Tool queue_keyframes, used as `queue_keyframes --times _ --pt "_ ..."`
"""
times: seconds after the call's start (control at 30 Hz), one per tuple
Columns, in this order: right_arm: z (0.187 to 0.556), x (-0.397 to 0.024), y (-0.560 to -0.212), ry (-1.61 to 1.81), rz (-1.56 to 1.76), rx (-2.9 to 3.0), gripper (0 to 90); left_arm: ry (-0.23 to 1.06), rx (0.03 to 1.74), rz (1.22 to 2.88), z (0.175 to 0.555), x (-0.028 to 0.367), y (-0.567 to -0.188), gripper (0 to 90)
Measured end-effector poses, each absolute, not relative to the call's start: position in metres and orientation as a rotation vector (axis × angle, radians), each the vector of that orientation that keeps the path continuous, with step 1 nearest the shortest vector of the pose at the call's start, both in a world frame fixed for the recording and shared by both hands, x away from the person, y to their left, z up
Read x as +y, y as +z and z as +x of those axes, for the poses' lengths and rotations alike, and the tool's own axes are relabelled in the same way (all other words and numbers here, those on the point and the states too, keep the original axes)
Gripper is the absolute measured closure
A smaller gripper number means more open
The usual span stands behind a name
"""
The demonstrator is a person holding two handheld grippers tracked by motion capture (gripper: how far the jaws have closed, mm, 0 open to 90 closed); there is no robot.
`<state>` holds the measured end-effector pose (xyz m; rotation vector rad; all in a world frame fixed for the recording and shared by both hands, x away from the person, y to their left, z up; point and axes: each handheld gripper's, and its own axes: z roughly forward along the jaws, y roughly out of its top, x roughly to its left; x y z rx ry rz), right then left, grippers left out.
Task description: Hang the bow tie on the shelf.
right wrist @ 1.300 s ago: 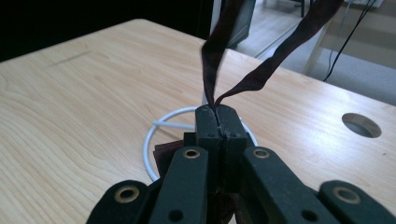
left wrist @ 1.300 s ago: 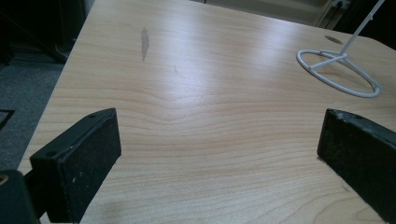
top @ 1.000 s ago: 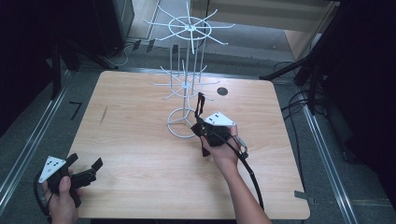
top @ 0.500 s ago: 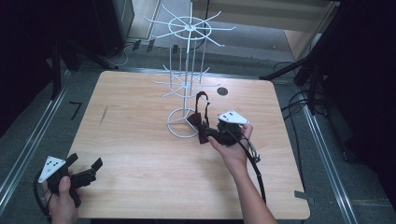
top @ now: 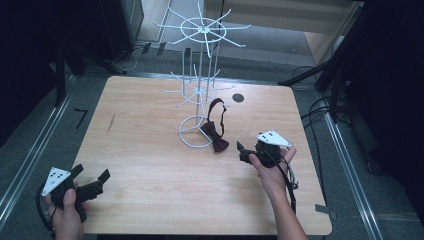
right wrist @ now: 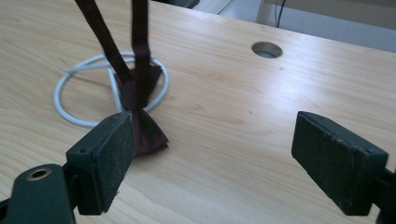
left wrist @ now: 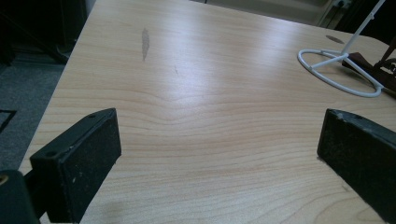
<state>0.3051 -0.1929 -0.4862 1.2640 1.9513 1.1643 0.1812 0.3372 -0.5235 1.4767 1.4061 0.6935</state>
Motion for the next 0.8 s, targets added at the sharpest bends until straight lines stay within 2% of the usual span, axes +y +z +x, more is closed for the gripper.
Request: queue_keyframes --times 0.8 --pt "0.27 -0.278 -0.514 1.096 1.415 1.858 13.6 0.707 1.411 1.473 0.181 0.336 -0.523 0.2"
